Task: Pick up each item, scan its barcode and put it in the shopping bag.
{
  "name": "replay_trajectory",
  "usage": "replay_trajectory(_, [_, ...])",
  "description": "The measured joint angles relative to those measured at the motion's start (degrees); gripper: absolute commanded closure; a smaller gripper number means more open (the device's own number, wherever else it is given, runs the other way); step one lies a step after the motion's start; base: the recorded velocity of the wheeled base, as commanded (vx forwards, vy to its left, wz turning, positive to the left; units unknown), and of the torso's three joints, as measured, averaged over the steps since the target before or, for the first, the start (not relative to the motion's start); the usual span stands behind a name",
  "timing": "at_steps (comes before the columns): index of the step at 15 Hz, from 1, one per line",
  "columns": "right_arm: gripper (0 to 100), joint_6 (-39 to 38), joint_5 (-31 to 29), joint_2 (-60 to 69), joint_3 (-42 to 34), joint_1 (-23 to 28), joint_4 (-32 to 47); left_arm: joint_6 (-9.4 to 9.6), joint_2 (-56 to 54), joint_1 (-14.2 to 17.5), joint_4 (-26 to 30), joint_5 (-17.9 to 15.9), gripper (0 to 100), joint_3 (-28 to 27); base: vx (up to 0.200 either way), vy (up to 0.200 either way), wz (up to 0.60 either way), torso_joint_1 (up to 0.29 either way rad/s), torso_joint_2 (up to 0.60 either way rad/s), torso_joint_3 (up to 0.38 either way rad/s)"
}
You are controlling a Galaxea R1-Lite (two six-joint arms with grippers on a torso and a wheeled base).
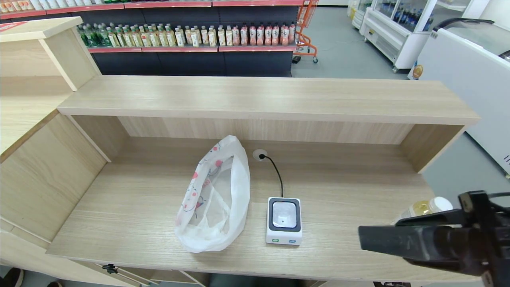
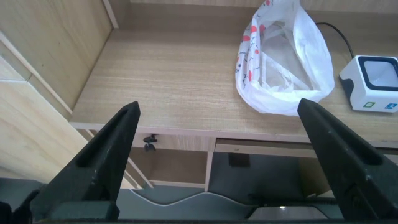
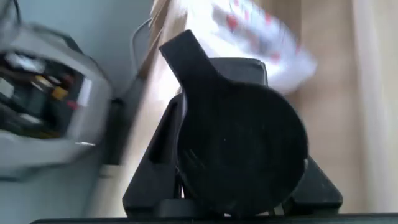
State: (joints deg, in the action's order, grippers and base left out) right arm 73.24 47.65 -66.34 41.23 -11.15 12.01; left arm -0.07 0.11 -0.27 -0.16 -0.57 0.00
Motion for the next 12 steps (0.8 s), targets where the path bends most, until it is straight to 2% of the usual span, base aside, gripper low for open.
replay_trajectory(3, [100,-41.1,0.7,6.9,-1.0,6.7,-1.7,0.0,0.0,0.0,0.0,0.0,0,0.0,0.0,0.0,0.0,0.0,0.0,0.0])
replay_trajectory(5, [100,-60.0,-0.3,8.8,-3.3,8.3,-4.1,0.0,0.0,0.0,0.0,0.0,0,0.0,0.0,0.0,0.0,0.0,0.0,0.0])
replay_trajectory(8, [100,-73.3,-0.9,6.4,-7.7,8.7,-14.2,0.0,0.0,0.0,0.0,0.0,0,0.0,0.0,0.0,0.0,0.0,0.0,0.0])
replay_trajectory(11, [100,-88.2,-1.7,1.0,-9.7,4.3,-26.7,0.0,0.0,0.0,0.0,0.0,0,0.0,0.0,0.0,0.0,0.0,0.0,0.0])
replay_trajectory(12, [100,-90.4,-3.4,-1.2,-9.9,2.4,-29.6,0.0,0.0,0.0,0.0,0.0,0,0.0,0.0,0.0,0.0,0.0,0.0,0.0])
